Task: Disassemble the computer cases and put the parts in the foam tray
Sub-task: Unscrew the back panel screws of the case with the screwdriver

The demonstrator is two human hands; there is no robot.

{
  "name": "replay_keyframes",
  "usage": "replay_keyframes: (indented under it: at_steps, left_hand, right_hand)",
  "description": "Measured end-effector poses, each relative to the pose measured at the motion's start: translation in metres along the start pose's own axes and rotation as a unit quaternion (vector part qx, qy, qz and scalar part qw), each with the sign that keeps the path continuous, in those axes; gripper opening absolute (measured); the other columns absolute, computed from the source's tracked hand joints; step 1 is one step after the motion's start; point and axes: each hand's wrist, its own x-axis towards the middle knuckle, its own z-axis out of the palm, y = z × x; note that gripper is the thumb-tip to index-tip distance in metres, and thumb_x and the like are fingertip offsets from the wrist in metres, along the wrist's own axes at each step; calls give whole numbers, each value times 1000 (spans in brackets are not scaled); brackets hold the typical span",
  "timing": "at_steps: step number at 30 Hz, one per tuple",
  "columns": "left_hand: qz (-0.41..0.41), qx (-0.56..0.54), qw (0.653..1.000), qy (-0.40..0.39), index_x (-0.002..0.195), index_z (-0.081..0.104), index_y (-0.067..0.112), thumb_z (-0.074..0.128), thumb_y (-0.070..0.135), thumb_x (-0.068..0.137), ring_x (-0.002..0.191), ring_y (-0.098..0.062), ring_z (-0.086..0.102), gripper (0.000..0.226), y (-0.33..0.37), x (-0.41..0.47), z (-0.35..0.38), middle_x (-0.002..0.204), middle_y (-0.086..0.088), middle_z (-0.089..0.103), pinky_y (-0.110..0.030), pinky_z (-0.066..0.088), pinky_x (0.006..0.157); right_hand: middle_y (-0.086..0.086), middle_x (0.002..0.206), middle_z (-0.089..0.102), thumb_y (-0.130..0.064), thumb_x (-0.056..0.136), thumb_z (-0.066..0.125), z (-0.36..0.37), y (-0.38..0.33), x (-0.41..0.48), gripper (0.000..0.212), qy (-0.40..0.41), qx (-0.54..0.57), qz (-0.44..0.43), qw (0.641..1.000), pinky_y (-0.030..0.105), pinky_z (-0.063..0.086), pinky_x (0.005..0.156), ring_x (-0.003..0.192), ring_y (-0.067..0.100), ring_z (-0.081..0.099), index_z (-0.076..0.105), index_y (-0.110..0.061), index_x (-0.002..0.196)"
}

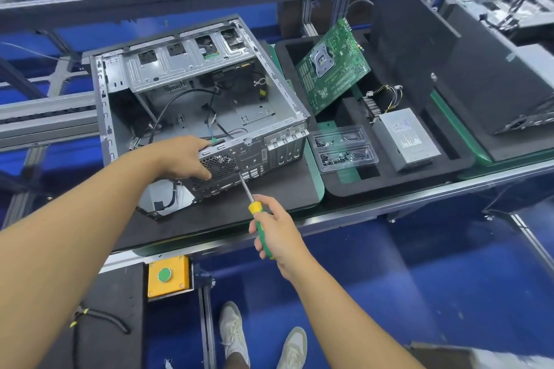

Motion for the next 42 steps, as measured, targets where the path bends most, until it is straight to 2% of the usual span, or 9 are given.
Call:
replay_keyframes:
  at_steps: [8,12,19,24,28,32,36,39,42]
  left_hand:
    - [-3,-9,1000,-2,140,50,17,76,27,82,90,-23,65,65,-1,0,0,105,-2,69,-44,52,89]
    - [-6,-12,1000,-13,143,46,18,75,27,83,89,-27,67,67,-1,1,0,99,-5,71,-49,52,89]
    - [-10,-4,1000,-10,145,43,21,74,29,84,108,-29,60,69,-3,4,3,131,-6,61,-45,48,98]
    - [-10,21,1000,-8,154,28,28,72,32,85,112,-27,57,81,-4,6,3,140,-4,55,-40,46,98]
    - [4,-2,999,-49,155,26,24,73,24,84,106,-25,59,85,-6,14,0,129,-6,59,-38,48,96]
    - [-12,27,995,-91,156,25,16,74,26,82,127,-29,48,89,-3,21,-10,149,-11,46,-37,40,102]
    - [-23,12,988,-149,146,33,10,72,19,80,92,-21,47,77,5,28,-16,116,-11,53,-33,44,79]
    - [-7,2,988,-157,116,41,18,71,16,75,83,-24,47,51,1,31,-12,100,-9,52,-34,41,69]
    - [15,-45,989,-140,105,52,11,69,17,65,71,-23,48,44,-5,29,-6,82,-9,55,-34,39,64]
  right_hand:
    - [-1,73,60,-31,98,52,-4,-6,6,18,-15,33,33,999,26,36,43,51,15,46,63,-37,111]
    - [-9,62,57,-28,98,52,-6,-8,7,17,34,-148,1,988,22,37,45,47,9,45,61,-15,90]
    - [-8,77,48,-41,100,52,-3,-8,7,24,168,-517,-101,833,33,32,56,66,24,49,34,-26,95]
    - [6,84,55,-43,97,46,-4,-25,15,24,-27,-167,96,981,21,39,43,59,20,49,46,-20,106]
    - [5,80,64,-25,100,43,-10,-26,16,28,-72,-94,134,984,26,47,57,62,18,54,64,-9,91]
    - [5,81,59,-31,96,52,-11,-21,12,18,7,-269,11,963,30,43,57,67,26,56,47,-20,83]
    - [7,91,57,-32,94,58,-10,-14,15,32,85,-394,-42,914,42,52,63,72,29,61,30,-27,80]
    - [4,79,52,-38,95,57,-6,-18,16,24,28,-265,65,962,26,41,48,51,14,48,40,-24,88]
    - [7,81,57,-36,100,48,-2,-29,15,28,-48,-87,189,977,28,46,53,57,17,53,57,-10,94]
